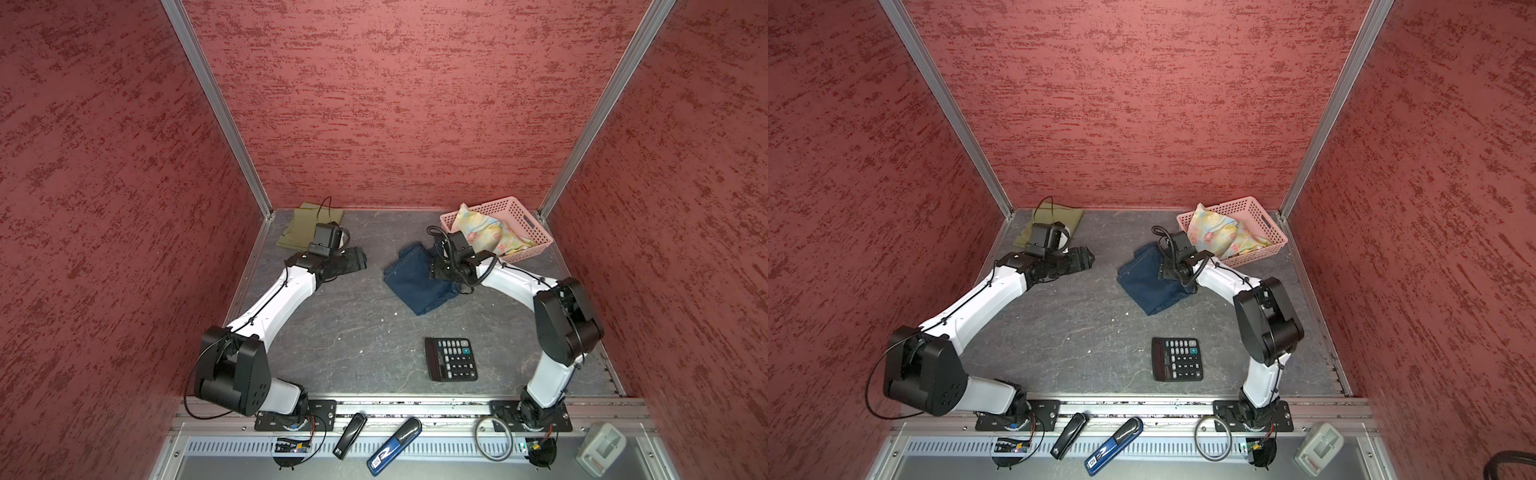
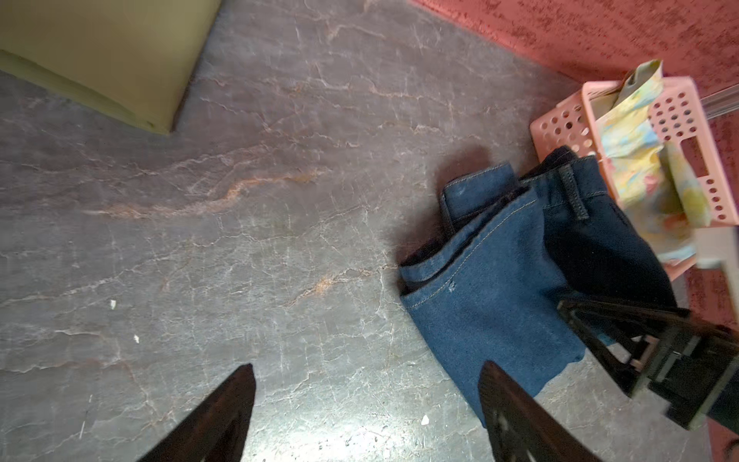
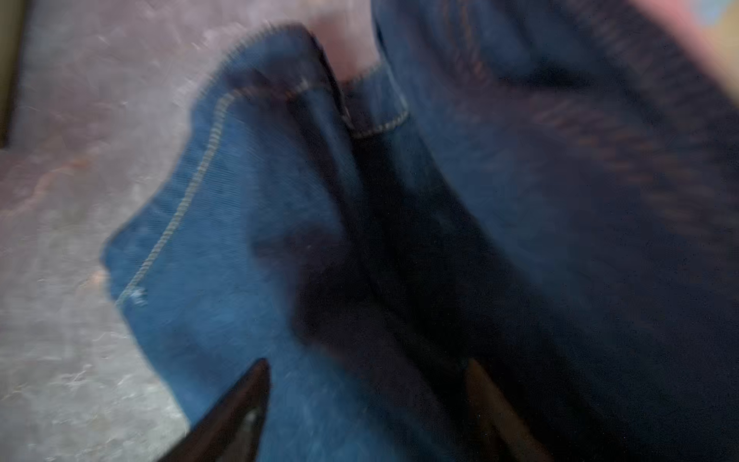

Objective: Fold and stack skirts
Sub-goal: Flatten out the skirt at the center of the table.

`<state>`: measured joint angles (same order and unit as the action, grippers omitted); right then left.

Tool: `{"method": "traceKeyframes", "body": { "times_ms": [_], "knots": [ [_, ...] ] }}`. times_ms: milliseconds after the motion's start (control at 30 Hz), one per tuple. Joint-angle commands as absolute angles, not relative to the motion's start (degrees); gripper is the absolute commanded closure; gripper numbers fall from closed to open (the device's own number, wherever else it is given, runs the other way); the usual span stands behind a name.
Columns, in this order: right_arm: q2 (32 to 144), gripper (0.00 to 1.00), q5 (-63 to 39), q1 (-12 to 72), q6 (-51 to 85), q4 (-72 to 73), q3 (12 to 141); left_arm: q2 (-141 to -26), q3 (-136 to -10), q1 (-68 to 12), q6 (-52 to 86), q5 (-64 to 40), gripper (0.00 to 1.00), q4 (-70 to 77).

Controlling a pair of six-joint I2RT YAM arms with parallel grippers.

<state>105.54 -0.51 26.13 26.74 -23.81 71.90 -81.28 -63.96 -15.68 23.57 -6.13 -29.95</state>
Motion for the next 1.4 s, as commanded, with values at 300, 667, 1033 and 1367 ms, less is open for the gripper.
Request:
{"method": "traceKeyframes", "body": {
  "times_ms": [300, 667, 1033, 1367],
  "knots": [
    [101.74, 1.0, -1.91, 34.24, 19.16, -24.72, 85.38, -72.7, -64.68, -3.76, 28.07, -15.39, 0.12, -32.36],
    [97.25, 0.38, -3.18, 44.52, 20.82, -16.08, 79.12, -67.55, -59.23, 5.79, 31.12, -19.77, 0.12, -31.42],
    [97.74, 0.25, 5.79, 29.18, 16.92, -26.64, 82.73, -71.64, -60.94, -6.89, 25.93, -15.35, 0.12, -29.8],
    [111.84, 0.24, 9.47, 22.12, 11.72, -25.65, 91.86, -97.87, -71.8, -17.93, 24.59, -5.9, 0.09, -28.45]
  ]
}}
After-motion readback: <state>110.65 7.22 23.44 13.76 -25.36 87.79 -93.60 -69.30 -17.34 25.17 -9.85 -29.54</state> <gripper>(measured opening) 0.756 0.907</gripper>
